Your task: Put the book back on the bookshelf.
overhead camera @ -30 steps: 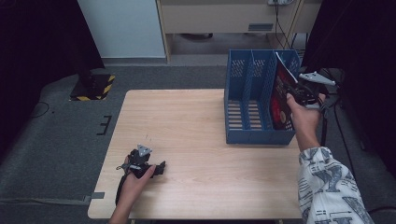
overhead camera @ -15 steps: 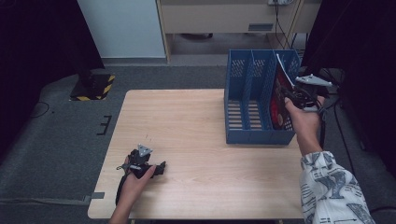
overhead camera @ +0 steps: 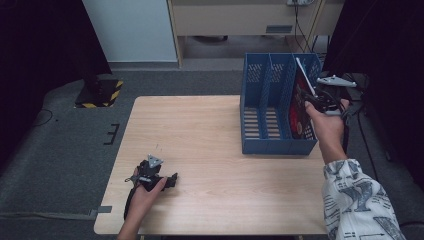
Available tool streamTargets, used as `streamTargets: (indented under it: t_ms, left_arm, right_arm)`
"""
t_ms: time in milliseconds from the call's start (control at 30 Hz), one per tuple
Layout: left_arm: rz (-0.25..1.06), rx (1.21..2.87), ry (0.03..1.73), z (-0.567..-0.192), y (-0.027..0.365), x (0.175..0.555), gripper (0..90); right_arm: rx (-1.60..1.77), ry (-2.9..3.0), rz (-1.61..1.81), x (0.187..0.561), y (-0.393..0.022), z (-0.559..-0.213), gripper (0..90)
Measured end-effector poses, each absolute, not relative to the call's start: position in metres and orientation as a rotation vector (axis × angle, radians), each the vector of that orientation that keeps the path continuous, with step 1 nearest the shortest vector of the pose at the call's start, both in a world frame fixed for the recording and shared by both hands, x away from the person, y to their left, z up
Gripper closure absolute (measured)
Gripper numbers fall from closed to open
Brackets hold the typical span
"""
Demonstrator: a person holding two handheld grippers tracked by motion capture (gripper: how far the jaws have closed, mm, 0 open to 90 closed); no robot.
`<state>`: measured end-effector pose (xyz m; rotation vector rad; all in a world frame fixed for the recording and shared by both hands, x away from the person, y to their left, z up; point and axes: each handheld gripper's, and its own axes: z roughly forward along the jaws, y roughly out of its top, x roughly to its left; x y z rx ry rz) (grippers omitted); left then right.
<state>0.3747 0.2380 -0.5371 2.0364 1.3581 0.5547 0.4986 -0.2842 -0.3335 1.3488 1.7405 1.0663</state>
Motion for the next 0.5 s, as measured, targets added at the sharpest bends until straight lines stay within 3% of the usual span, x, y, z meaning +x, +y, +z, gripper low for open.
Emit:
streamTargets:
  t_ms: [500]
  left_arm:
    - [0.554, 2.037, 1.356, -0.5372, 0.2378, 0.3747, 0.0]
  right_arm:
    - [1.392, 1.739, 1.004, 0.5065, -0.2815, -0.3271, 74.3]
